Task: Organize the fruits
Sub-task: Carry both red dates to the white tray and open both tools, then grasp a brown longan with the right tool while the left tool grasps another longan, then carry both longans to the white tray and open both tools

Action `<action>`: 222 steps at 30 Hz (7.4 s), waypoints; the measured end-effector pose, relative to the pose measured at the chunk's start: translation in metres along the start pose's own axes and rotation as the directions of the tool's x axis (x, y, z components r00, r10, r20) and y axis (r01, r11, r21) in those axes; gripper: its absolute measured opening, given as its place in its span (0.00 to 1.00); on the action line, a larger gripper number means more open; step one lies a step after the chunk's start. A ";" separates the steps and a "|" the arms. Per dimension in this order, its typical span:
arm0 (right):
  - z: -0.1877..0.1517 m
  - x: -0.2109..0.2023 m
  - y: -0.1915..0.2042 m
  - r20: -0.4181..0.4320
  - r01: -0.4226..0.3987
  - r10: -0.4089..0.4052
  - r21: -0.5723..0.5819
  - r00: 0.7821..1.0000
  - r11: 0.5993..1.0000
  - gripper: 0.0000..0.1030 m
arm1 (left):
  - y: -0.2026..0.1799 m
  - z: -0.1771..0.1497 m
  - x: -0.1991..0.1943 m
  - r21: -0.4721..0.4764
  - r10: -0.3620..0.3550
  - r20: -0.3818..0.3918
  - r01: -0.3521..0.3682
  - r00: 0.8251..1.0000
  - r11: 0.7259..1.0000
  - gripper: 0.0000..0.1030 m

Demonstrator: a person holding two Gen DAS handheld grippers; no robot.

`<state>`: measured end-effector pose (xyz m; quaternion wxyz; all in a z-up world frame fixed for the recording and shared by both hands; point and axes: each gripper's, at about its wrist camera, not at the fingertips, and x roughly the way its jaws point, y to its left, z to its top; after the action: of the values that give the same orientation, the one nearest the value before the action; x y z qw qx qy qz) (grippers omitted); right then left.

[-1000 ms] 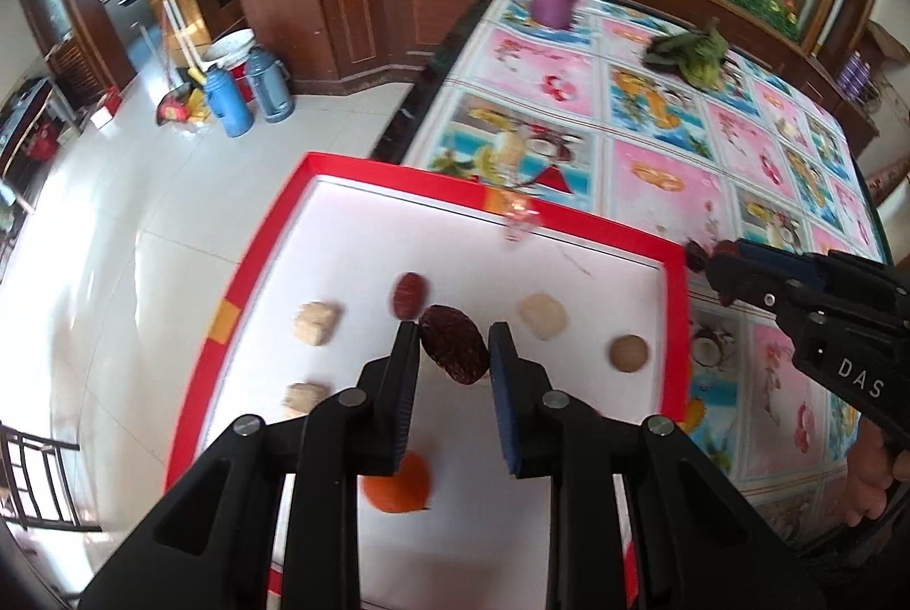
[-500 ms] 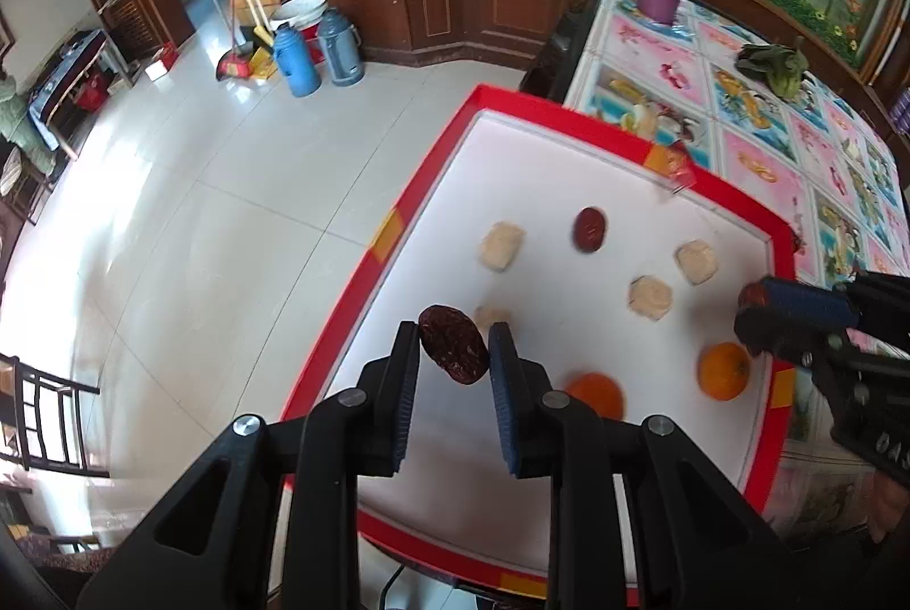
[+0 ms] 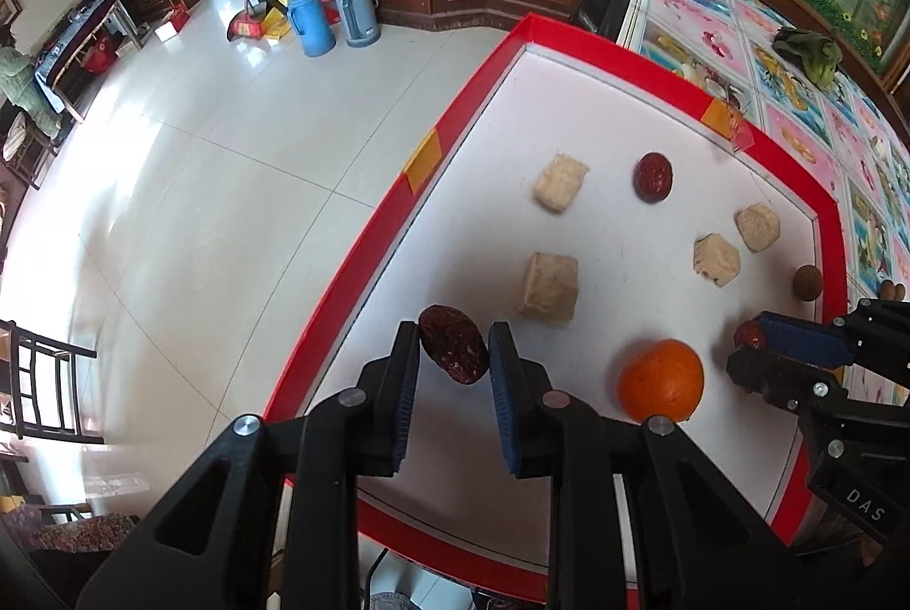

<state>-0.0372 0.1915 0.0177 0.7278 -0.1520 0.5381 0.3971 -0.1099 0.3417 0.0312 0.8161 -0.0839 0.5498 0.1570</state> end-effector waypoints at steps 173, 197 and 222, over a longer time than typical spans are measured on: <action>-0.025 -0.062 -0.078 0.184 0.039 -0.078 0.207 0.980 0.978 0.20 | -0.125 0.021 -0.053 0.222 -0.063 0.165 0.025 0.984 0.975 0.26; -0.015 -0.034 -0.005 0.115 -0.029 0.026 0.020 0.993 0.999 0.19 | -0.010 -0.028 -0.042 0.012 0.060 0.092 -0.061 0.994 0.998 0.26; -0.002 0.003 0.027 -0.008 0.000 0.000 -0.016 1.000 1.000 0.20 | -0.014 -0.020 -0.004 0.108 0.091 0.058 -0.096 0.994 0.989 0.26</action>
<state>-0.0581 0.2087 0.0193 0.7244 -0.1593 0.5377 0.4010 -0.1238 0.3218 0.0266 0.8256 -0.0086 0.5391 0.1666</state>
